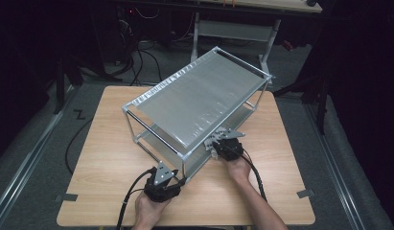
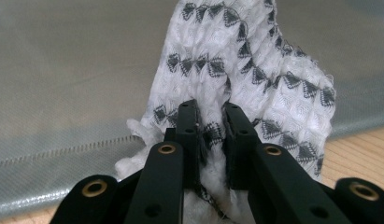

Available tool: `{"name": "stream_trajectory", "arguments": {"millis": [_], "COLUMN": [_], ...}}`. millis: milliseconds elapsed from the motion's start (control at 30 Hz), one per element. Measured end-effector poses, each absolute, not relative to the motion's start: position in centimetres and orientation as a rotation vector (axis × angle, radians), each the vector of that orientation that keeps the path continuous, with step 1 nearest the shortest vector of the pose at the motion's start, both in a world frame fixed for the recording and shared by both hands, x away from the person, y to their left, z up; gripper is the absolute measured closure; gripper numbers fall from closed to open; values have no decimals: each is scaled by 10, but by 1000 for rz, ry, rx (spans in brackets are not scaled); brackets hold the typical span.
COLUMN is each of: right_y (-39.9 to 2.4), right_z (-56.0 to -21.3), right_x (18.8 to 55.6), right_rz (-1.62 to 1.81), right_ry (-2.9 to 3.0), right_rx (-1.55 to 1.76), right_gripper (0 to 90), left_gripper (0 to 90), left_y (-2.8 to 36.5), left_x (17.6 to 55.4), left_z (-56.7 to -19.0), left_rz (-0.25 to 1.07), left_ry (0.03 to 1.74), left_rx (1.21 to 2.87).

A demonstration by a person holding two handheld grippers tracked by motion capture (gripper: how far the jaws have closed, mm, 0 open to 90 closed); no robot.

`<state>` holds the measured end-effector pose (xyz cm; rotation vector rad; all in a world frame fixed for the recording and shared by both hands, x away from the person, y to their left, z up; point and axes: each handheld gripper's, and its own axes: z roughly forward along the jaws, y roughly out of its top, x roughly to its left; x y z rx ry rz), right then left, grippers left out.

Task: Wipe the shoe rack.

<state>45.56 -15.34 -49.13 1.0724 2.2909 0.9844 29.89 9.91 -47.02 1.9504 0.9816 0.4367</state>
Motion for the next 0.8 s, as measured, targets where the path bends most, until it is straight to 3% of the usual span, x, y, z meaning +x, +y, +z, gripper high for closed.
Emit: {"name": "stream_trajectory", "arguments": {"millis": [233, 800], "right_y": [-154, -150], "right_z": [-491, -491], "right_x": [456, 455], "right_rz": [985, 989], "right_ry": [2303, 2311], "right_rx": [1072, 1081], "right_gripper": [794, 794], "left_gripper": [679, 716], "left_y": [105, 120], "left_x": [301, 315], "left_z": [-469, -469], "left_rz": [447, 425], "left_ry": [1003, 1079], "left_rx": [1945, 1886]}}
